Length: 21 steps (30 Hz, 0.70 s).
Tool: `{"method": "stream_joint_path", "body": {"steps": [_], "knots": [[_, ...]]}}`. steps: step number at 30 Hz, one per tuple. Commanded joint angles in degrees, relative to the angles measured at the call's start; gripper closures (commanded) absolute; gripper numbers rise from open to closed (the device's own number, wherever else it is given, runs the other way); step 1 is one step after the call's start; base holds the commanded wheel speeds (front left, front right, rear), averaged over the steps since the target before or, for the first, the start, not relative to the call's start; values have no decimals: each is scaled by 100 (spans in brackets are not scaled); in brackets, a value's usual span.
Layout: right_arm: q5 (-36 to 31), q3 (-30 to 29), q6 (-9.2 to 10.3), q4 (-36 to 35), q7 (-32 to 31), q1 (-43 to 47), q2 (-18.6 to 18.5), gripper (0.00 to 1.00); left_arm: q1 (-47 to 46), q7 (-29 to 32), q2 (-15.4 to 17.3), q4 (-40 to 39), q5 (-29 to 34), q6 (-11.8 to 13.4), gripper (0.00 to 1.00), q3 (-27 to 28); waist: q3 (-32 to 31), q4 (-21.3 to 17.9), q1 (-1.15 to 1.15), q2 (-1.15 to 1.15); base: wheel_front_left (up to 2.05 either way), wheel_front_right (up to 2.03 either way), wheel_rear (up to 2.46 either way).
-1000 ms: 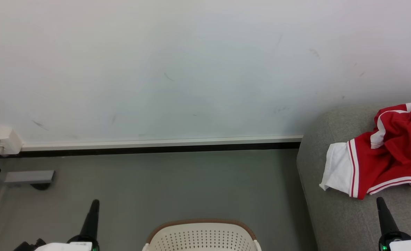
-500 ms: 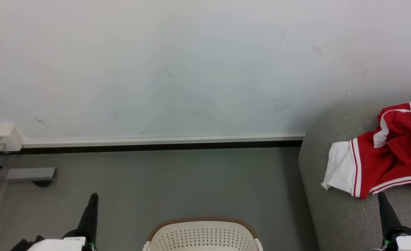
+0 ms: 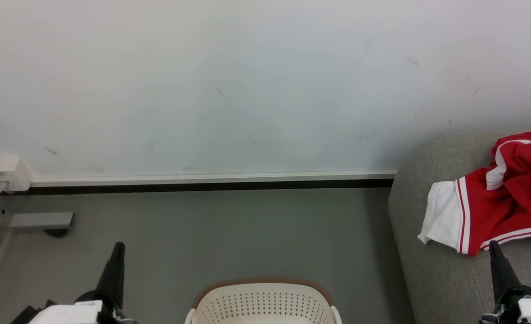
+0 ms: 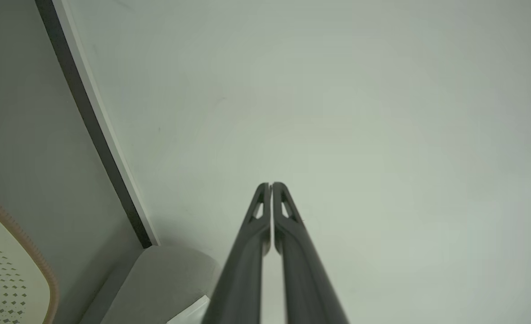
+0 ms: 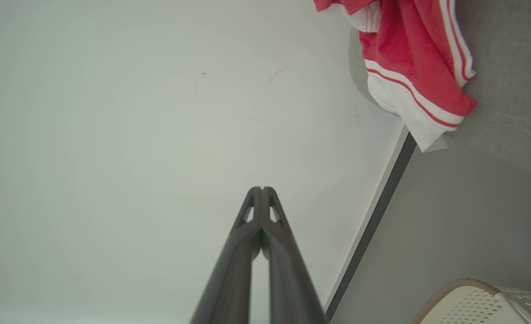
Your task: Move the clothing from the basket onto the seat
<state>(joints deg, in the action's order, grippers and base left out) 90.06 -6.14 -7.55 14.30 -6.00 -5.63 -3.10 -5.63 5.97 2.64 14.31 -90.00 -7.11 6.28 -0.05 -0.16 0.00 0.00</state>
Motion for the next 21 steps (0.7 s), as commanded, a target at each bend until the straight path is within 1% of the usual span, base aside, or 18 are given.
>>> {"method": "stream_joint_path", "body": {"steps": [1,6,21], "knots": [[117,-44,11,-43,-38,-65,18,100,-73,35,41,-30,-100,-47,100,29,5,4,0,0,0,0,0],[258,-70,12,-47,-80,-105,33,100,-94,82,43,-37,-293,-62,100,41,23,16,0,0,0,0,0],[234,-66,12,-44,-79,-101,29,100,-89,80,41,-36,-278,-56,100,39,23,16,0,0,0,0,0]]}}
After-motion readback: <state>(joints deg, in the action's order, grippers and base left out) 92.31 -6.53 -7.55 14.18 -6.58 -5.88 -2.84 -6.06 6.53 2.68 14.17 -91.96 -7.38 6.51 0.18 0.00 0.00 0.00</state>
